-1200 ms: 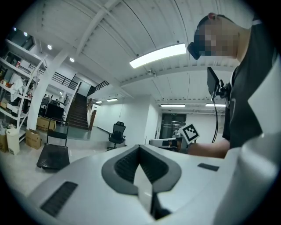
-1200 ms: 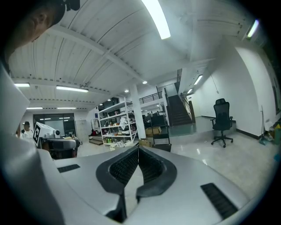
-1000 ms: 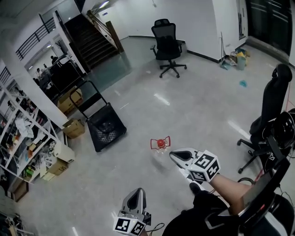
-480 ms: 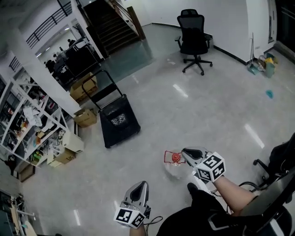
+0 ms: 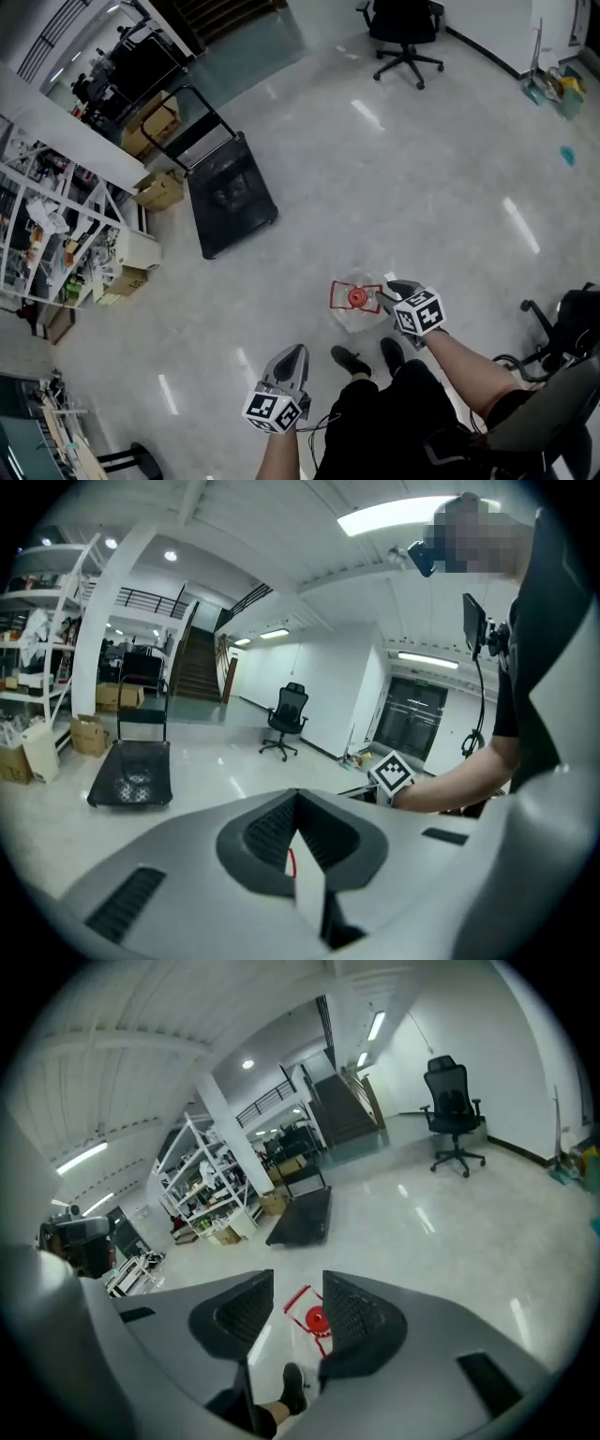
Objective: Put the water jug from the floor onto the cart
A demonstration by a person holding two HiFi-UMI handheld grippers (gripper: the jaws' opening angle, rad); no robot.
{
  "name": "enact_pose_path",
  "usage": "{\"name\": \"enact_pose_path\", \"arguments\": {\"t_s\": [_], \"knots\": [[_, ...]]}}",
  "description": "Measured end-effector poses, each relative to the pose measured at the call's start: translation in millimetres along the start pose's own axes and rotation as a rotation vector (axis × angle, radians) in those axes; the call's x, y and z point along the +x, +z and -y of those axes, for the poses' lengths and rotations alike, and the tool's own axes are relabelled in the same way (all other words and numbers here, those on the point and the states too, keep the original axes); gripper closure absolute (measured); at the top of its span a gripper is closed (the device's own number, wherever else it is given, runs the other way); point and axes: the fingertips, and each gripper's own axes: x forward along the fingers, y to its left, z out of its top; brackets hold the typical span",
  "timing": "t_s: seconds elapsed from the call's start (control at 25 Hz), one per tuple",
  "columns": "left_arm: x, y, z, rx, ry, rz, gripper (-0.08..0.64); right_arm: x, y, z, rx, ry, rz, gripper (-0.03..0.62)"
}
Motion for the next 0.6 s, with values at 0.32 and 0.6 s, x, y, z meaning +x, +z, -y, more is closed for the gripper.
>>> {"name": "enact_pose_path", "arguments": {"t_s": [0.32, 0.6], "knots": [[78, -140, -62, -0.166, 0.003, -0.243, 0.561, 97, -118, 67, 0.206, -0.088, -0.227, 0.424], [107, -207, -79, -0.253, -0.051, -0.378, 0.561, 147, -178, 109, 0.349, -0.159, -0.294, 0.405]]}}
